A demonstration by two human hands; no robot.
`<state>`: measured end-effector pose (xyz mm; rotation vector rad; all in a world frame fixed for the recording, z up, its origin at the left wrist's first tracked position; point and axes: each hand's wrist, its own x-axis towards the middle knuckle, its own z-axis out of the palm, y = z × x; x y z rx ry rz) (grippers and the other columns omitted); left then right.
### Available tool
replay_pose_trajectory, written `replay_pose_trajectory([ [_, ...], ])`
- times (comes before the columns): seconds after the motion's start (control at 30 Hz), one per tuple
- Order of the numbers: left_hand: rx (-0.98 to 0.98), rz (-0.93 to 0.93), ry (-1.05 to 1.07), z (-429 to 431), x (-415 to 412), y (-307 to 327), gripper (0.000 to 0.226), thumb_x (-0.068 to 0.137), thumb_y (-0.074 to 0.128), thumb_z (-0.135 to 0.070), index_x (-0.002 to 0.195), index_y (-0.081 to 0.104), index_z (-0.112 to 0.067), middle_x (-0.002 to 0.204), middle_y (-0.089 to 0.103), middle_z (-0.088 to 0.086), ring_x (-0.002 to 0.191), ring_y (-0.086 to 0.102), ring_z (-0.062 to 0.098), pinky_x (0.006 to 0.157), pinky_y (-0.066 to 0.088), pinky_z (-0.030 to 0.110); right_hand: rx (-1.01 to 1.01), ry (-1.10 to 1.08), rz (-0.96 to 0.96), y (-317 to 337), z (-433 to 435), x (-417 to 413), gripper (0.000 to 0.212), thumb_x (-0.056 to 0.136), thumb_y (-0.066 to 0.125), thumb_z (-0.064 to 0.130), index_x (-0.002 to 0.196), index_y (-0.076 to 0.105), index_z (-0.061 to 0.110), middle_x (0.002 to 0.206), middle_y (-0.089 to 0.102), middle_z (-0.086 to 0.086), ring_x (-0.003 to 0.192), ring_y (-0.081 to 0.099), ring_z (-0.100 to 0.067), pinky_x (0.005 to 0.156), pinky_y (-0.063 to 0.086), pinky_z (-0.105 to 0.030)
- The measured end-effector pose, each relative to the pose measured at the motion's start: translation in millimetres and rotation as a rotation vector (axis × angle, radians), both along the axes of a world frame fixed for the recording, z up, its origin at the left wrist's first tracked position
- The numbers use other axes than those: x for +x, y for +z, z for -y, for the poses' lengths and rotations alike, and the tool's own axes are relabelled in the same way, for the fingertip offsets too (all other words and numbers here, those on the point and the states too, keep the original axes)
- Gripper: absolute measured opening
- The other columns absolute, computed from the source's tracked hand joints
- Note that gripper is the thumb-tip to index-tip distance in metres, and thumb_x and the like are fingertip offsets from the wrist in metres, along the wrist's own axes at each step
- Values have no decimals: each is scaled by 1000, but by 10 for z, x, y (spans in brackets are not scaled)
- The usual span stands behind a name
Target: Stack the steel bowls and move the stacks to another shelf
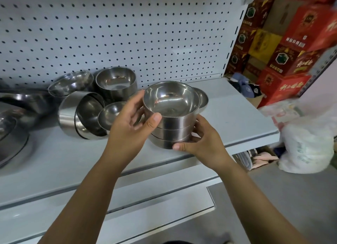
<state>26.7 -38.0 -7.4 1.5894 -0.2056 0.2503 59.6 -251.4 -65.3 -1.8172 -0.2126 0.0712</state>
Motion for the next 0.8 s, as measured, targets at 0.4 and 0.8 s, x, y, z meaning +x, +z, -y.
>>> replay_pose_trajectory([
  [0.4,-106,-62,-49,779,199,226,49,84,70,-37,131,58,-30,132,68,-11,127,61,8,113,45,43,-13,-111,125,232,871,-105,86,62,99,20,132,55,45,121,69,22,119,62,0,90,54,-13],
  [0.8,-132,-181,-276,2805,598,218,52,83,76,-36,131,62,-22,129,69,-10,126,62,10,113,43,52,-37,-287,162,319,2893,-217,94,57,99,31,141,57,27,122,72,14,118,66,-5,94,55,-20],
])
